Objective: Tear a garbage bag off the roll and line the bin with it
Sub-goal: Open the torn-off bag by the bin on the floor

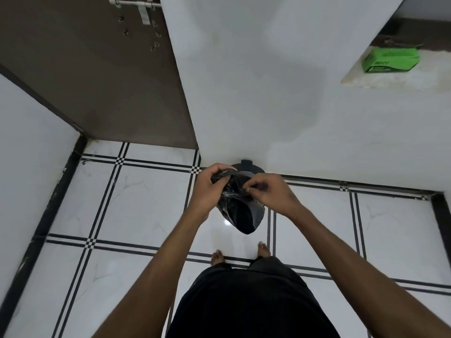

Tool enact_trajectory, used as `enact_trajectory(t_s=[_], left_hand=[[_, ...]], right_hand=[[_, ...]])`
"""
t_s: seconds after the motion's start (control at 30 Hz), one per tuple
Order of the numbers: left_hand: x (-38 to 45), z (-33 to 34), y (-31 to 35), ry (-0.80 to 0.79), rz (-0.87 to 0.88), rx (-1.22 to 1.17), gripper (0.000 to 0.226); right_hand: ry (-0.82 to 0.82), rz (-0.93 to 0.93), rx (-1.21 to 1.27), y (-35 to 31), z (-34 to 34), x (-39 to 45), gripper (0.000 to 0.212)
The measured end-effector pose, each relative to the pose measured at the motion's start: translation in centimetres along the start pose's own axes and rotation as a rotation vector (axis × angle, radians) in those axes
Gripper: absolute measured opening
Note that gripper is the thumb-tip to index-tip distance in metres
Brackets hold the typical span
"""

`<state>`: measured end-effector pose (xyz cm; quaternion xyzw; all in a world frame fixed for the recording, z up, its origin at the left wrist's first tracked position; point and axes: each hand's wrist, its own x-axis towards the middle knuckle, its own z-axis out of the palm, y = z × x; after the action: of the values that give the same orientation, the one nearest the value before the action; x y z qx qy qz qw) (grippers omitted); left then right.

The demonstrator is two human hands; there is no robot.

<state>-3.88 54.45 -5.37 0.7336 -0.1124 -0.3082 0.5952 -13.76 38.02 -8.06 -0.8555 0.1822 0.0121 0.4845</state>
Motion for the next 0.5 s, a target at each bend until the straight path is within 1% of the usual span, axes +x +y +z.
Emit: enact_trajectory(t_s=[0.07, 0.13, 0.2, 0.27, 0.3, 0.37, 0.43, 0.5], left_hand=[[-0.1, -1.3, -0.3, -0.041, -0.020, -0.026, 0.023], [-0.5, -2.1, -0.3, -0.131, -0.063, -0.079, 0.023], [-0.9, -2.4, -0.2, -0.250, -0.095, -0.116, 0.025], [-1.4, -2.7, 0.1, -0.335, -0.084, -0.076, 0.030], [-1.6, -2.9, 0.3, -0.348, -0.058, -0.006, 0.034], [-1.7, -3.3, 0.5, -0.310, 0.041, 0.271, 0.041], [-1.6, -3.8, 0.4, -0.211, 0.106, 0.582, 0.044], [-1.7, -4.6, 0.1, -0.088, 0.128, 0.758, 0.045]], right_hand=[[0.112, -0.031, -0.198, 0.1, 1.1, 0.2, 0.013], [0.215, -0.091, -0.379, 0.2, 2.0, 0.3, 0.022], [0.324, -0.101, -0.423, -0.3, 2.1, 0.4, 0.028], [0.442, -0.087, -0.403, -1.1, 2.2, 0.7, 0.017], [0.484, -0.070, -0.385, -1.5, 2.2, 0.9, 0.012], [0.541, -0.052, -0.356, -2.1, 1.7, 1.3, 0.020], [0.546, -0.079, -0.410, -2.3, 0.8, 1.6, 0.025], [0.529, -0.125, -0.542, -2.5, 0.1, 1.3, 0.025]])
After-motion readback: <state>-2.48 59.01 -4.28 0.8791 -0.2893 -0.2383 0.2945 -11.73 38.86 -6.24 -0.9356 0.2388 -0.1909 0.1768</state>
